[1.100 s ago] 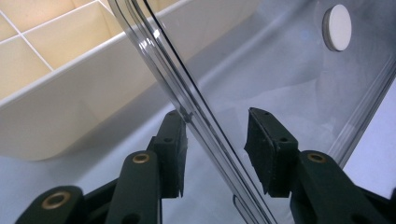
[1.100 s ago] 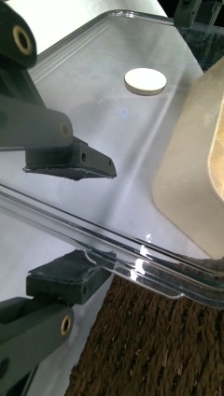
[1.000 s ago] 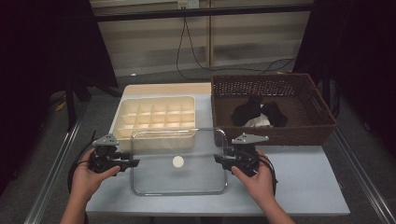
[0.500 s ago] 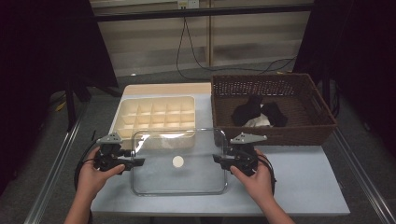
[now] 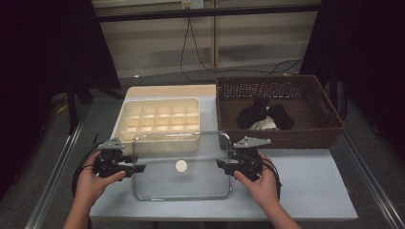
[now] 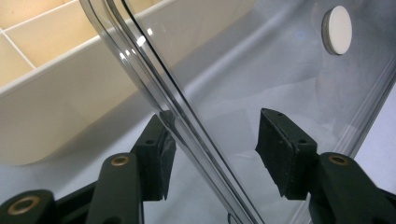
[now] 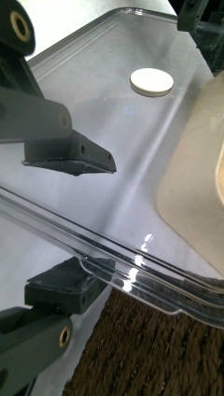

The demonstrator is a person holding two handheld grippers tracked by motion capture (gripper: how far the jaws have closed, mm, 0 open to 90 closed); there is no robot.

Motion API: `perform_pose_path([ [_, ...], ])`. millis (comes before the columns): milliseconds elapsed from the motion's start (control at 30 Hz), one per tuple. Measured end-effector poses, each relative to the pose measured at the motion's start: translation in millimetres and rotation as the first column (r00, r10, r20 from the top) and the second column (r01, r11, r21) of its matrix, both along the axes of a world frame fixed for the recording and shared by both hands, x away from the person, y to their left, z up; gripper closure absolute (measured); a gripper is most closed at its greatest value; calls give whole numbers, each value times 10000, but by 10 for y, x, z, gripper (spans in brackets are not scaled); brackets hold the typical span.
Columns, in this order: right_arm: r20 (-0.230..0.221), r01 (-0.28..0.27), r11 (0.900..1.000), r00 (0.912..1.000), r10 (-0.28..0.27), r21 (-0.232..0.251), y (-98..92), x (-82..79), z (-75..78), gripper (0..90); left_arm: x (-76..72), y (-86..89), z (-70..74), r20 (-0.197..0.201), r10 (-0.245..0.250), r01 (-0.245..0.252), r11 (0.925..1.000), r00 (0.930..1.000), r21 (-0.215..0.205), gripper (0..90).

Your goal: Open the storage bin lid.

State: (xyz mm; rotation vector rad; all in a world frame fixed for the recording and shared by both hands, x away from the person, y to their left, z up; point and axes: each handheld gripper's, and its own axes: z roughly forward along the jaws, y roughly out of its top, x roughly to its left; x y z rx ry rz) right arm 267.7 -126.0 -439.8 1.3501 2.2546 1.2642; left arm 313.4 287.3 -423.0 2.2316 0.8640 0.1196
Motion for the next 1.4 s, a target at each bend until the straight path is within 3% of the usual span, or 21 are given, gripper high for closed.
perform_pose_path([
  [133,-38,-96,9999,9999,96,-45,18,-3,-2,475,32,23,-2,338,229,-223,9996,9992,-178,458],
  [233,-99,-145,9999,9998,144,-55,29,-6,-12,472,52,35,-7,319,225,-221,9997,9992,-137,453],
  [367,-185,-177,9998,9997,175,-128,42,-7,-32,467,78,57,-51,53,323,-321,9988,9995,-363,456],
  [667,-272,-264,9995,9993,260,-147,53,-20,-46,454,35,68,-9,30,375,-375,9992,9993,-164,490],
  [767,-301,-213,9994,9993,205,-289,43,-15,-60,417,15,54,-12,-226,209,-213,9996,9995,-189,508],
  [1400,-289,-70,9996,9996,62,-259,1,20,-111,397,15,15,-85,-513,-33,44,9998,9987,208,494],
])
